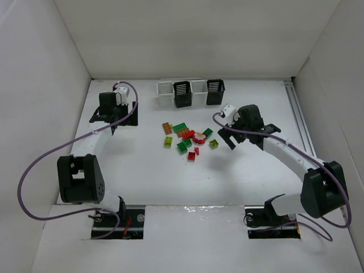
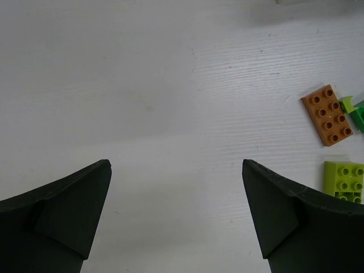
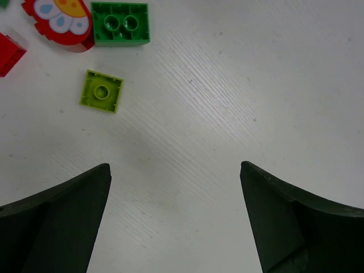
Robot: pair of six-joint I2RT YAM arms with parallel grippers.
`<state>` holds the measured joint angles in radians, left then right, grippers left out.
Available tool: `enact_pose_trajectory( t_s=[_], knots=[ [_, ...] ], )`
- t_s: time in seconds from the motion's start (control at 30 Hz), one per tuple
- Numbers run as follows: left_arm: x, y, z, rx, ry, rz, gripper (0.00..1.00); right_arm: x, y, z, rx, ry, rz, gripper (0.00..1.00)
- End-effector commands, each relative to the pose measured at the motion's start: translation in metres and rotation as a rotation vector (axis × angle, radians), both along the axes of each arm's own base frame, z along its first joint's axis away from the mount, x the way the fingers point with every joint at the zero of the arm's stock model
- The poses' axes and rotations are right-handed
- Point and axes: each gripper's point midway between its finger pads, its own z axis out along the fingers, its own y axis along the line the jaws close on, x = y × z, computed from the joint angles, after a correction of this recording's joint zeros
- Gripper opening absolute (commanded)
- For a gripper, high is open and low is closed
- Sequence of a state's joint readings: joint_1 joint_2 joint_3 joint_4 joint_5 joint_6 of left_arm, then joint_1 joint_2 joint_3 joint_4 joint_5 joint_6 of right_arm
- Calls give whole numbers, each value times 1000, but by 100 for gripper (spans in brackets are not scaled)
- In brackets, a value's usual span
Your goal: Sort the legos into containers by color
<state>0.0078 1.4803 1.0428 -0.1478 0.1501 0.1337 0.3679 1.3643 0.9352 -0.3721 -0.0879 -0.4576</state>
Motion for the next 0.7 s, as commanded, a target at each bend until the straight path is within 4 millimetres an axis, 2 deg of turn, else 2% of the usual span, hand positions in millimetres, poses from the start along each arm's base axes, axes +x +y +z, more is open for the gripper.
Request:
enact_pose_trajectory(
  t_s=[0.0, 0.13, 0.2, 0.27, 0.3, 0.33, 0.37, 0.43, 0.6, 0.67],
  knots=[
    [3, -3, 22, -6, -51, -21, 99, -6, 17, 11, 32, -24, 18, 100],
    [0, 0, 31, 0, -74, 0, 99, -15, 34, 5, 70, 15, -7, 100],
    [-2, 2, 26, 7, -64, 8, 99, -15, 39, 3, 76, 41, -27, 100],
    [-3, 4, 34, 14, -85, 17, 99, -24, 41, -19, 51, 154, -57, 100],
    [-6, 5, 30, 20, -74, 24, 99, -23, 49, -18, 60, 176, -48, 100],
    [-8, 6, 30, 27, -77, 18, 99, -24, 52, -31, 58, 233, -69, 100],
    [-8, 6, 33, 27, -86, 18, 99, -28, 57, -35, 56, 263, -64, 100],
    [-11, 6, 33, 34, -87, 12, 99, -23, 67, -34, 77, 275, -69, 100],
    [-14, 6, 37, 41, -100, 7, 99, -15, 73, -49, 73, 321, -100, 100],
    [-16, 8, 36, 47, -98, 14, 99, -12, 77, -48, 90, 322, -103, 100]
  ],
)
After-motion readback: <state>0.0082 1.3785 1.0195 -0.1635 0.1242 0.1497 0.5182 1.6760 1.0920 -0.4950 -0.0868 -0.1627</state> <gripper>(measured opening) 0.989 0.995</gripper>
